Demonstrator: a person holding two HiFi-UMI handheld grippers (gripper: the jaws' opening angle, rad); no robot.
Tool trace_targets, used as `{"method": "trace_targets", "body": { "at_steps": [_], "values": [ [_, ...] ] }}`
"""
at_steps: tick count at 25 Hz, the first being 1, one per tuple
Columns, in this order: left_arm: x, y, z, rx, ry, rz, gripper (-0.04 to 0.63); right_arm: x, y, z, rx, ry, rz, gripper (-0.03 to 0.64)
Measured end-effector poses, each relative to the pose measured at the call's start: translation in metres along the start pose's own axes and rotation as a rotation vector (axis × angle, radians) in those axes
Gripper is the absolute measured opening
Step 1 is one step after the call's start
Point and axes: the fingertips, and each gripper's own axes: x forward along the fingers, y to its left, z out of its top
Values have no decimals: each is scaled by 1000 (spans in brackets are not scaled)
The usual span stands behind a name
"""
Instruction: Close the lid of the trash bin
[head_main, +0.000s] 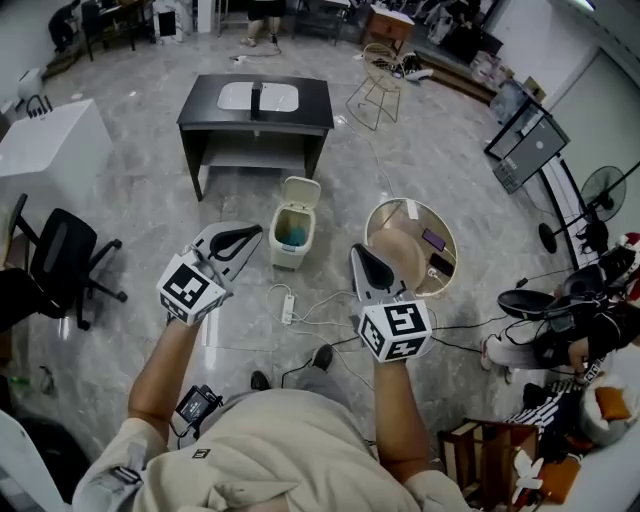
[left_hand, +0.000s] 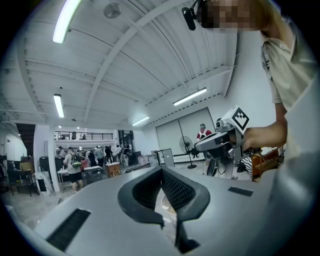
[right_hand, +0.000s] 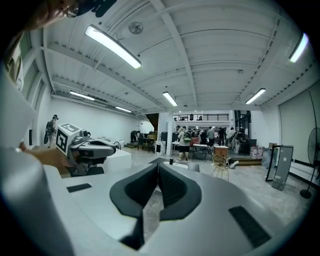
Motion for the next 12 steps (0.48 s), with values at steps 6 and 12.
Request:
{"method": "trace_targets", "body": {
  "at_steps": [6,12],
  "values": [
    [14,20,-8,-11,46,54,17,35,-25,-3,31,-5,47,25],
    [41,38,-8,-16,96,135,17,71,-60,-7,51,2,126,25]
  ]
}}
